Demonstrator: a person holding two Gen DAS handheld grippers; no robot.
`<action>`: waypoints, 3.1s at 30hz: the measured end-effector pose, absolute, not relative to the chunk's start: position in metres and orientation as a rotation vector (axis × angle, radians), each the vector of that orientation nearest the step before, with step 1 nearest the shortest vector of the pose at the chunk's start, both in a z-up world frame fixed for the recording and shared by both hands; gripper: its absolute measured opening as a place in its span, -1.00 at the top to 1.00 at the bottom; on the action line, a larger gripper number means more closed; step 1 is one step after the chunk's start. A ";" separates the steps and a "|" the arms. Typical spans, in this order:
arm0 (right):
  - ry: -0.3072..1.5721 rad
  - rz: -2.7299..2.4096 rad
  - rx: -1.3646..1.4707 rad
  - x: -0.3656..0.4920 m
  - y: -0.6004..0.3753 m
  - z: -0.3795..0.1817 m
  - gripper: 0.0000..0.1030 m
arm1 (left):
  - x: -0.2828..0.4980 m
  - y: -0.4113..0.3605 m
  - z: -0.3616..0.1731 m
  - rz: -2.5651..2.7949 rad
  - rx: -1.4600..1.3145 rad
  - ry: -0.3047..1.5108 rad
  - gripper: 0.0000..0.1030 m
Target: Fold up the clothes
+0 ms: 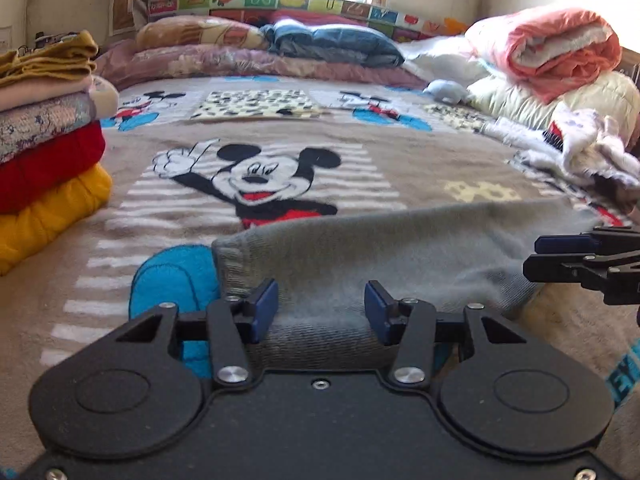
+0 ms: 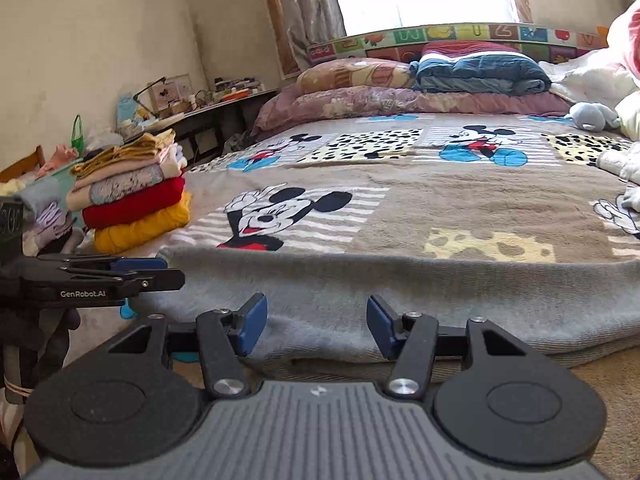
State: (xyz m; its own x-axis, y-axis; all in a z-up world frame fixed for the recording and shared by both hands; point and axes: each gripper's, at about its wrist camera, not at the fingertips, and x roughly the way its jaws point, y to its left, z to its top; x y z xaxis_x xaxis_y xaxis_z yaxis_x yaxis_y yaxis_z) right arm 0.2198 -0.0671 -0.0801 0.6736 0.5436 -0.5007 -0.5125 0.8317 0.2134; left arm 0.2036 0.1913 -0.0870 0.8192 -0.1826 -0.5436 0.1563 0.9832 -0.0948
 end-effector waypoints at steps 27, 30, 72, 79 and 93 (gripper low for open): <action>0.684 0.295 0.943 0.200 -0.276 -0.143 -0.31 | 0.139 0.275 -0.102 0.085 -1.106 0.547 -0.20; 0.681 0.267 1.046 0.201 -0.291 -0.154 -0.33 | 0.134 0.259 -0.112 0.071 -1.127 0.590 -0.20; 0.543 0.177 1.178 0.207 -0.294 -0.155 0.66 | 0.131 0.270 -0.114 0.164 -1.080 0.525 0.44; 0.624 0.211 1.143 0.194 -0.295 -0.184 0.51 | 0.121 0.272 -0.128 0.099 -1.142 0.512 0.03; 0.588 0.424 1.149 0.196 -0.312 -0.194 0.58 | 0.127 0.246 -0.116 0.201 -0.988 0.443 0.52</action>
State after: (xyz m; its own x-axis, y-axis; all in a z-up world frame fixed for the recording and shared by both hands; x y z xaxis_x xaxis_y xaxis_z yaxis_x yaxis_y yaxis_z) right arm 0.1957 -0.3123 -0.1942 0.7753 0.5940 -0.2147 -0.0163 0.3586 0.9333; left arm 0.1273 0.2456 -0.1161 0.8930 -0.0352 -0.4486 -0.3603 0.5414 -0.7597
